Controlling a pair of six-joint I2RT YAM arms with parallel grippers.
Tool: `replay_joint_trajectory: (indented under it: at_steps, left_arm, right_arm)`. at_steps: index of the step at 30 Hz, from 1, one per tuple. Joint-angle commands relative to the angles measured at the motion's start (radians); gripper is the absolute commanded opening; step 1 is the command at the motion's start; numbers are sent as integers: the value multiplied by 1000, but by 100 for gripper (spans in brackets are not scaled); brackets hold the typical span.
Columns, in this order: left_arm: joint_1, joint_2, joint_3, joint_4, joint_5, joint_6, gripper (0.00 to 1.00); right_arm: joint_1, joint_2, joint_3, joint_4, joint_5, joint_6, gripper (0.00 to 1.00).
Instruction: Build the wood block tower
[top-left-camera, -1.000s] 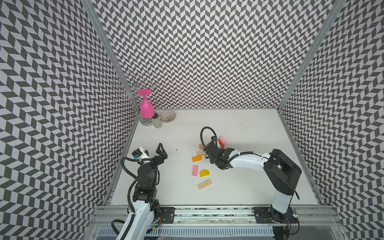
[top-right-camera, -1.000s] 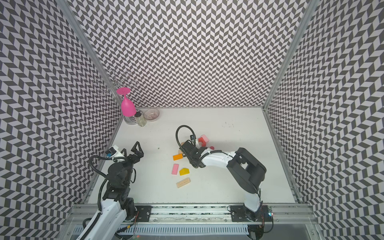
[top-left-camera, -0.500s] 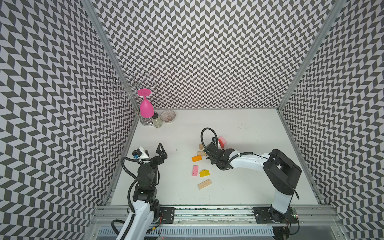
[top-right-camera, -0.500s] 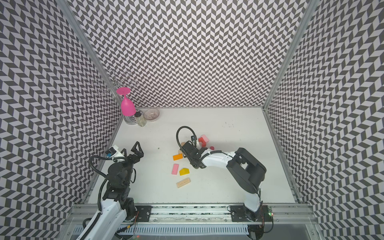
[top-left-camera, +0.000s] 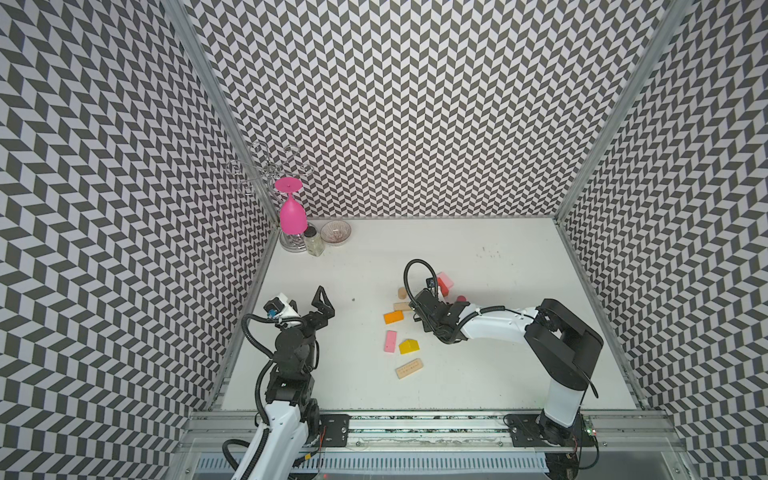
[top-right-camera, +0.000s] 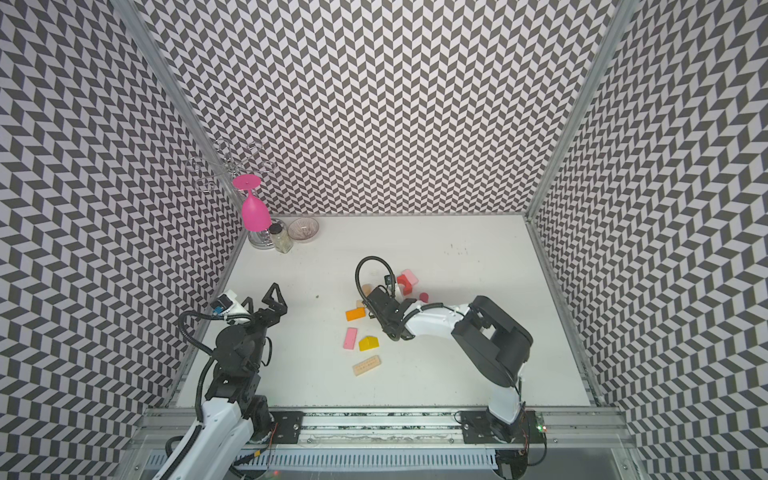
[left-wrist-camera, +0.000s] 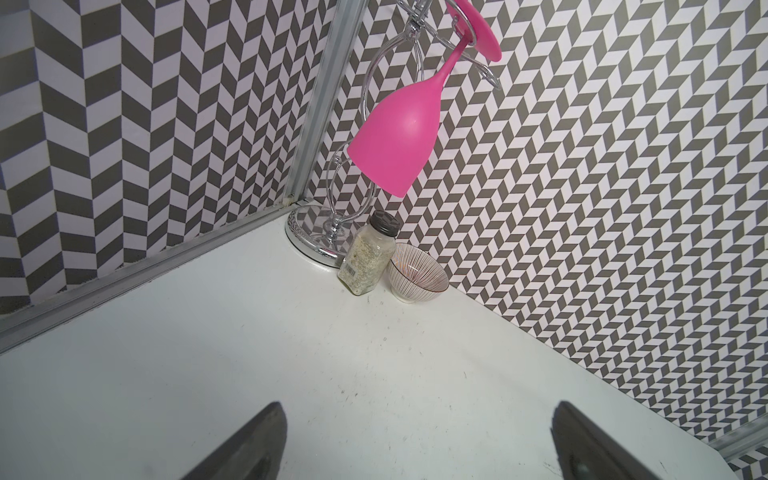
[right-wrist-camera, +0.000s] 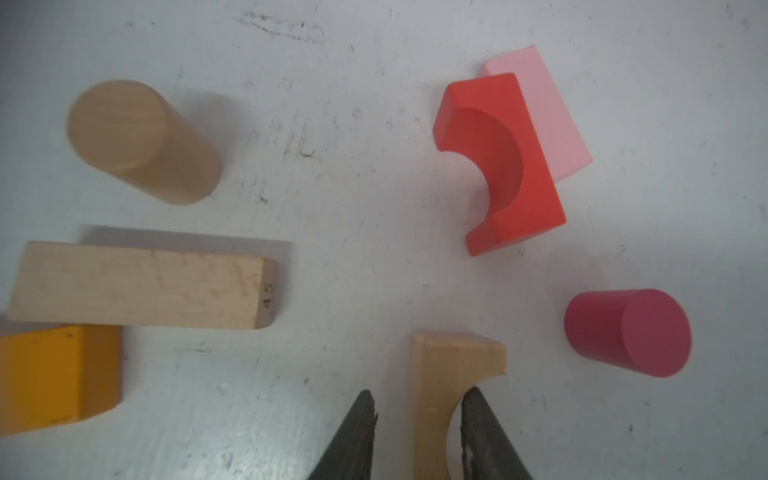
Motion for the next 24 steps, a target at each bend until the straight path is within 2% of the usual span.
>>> replay_joint_trajectory:
  at_steps: [1, 7, 10, 16, 22, 24]
  left_arm:
    - [-3, -12, -9, -3, -10, -8, 100]
    - [-3, -18, -10, -4, -8, -8, 100]
    - [-2, -22, -12, -4, -8, -8, 100]
    - [-3, -25, -13, -5, -10, -8, 100]
    - [-3, -23, -13, -6, -10, -8, 100]
    - [-2, -23, -13, -6, -11, -10, 100]
  right_arm:
    - [-13, -14, -25, 90, -57, 1, 31]
    - [-39, -32, -49, 128, -91, 4, 19]
    - [-40, -57, -69, 172, -147, -2, 14]
    - [-55, -148, -161, 371, -388, 13, 10]
    - [-133, -180, -291, 640, -682, 138, 10]
    - [-156, -164, -316, 697, -736, 176, 10]
